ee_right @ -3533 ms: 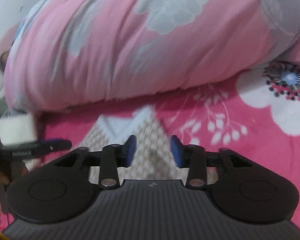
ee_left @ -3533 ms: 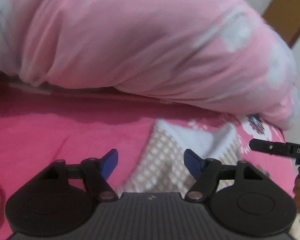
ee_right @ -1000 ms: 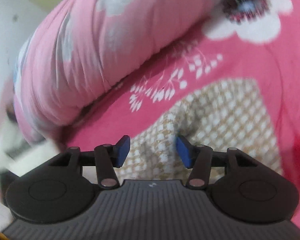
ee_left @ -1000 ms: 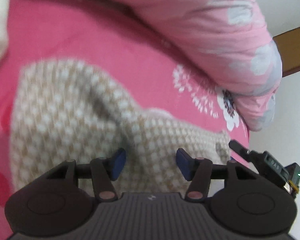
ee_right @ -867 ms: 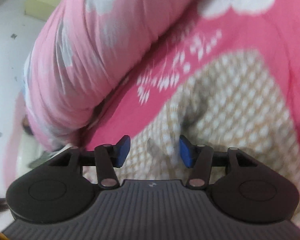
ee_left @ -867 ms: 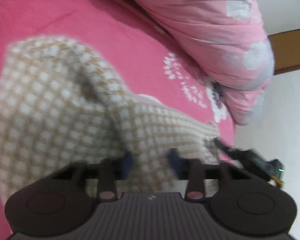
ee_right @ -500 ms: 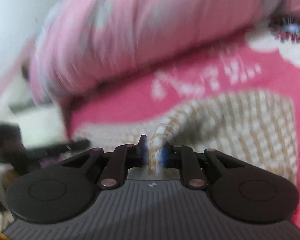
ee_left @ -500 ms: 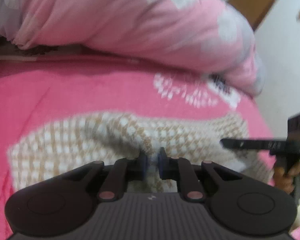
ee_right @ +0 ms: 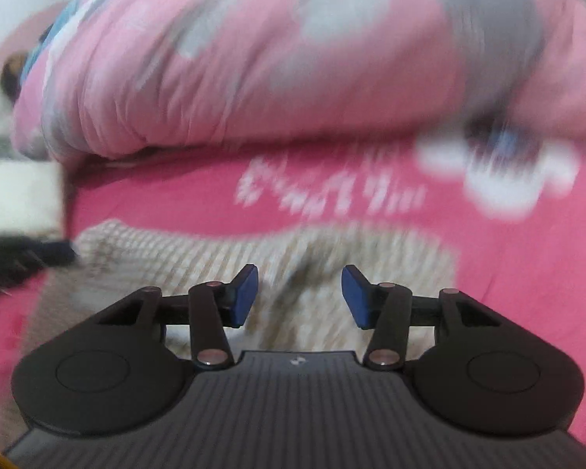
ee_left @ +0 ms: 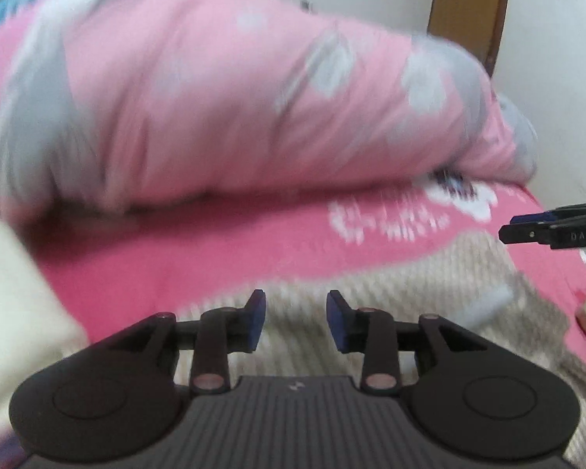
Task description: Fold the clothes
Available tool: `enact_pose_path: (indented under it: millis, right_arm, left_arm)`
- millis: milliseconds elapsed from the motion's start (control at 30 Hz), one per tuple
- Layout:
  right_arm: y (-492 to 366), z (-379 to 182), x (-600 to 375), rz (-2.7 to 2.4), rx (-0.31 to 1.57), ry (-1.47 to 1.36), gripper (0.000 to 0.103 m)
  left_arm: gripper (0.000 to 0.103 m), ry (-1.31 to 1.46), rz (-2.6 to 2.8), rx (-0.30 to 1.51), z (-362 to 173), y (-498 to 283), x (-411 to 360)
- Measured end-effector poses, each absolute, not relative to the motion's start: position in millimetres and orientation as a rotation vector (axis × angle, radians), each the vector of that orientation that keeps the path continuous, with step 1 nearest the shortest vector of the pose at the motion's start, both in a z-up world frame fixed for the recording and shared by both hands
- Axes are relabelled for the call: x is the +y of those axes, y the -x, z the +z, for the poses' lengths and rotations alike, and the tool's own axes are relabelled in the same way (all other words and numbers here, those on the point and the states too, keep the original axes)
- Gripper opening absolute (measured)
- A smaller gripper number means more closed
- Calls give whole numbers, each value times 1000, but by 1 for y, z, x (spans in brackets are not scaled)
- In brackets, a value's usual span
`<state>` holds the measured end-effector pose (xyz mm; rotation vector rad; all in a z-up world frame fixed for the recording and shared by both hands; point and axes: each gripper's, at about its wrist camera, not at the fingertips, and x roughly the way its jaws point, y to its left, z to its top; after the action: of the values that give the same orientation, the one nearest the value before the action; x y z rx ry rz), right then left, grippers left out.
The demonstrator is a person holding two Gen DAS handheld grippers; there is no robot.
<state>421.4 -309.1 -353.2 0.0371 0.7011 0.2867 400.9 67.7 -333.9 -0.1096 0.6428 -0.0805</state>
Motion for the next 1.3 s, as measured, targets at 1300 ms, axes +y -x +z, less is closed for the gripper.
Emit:
enact_pose_path:
  millis: [1300]
  right_arm:
    - [-388,-415,-277,377,767,218,29]
  left_arm:
    - [75,-305,-271,737,-390,-398,2]
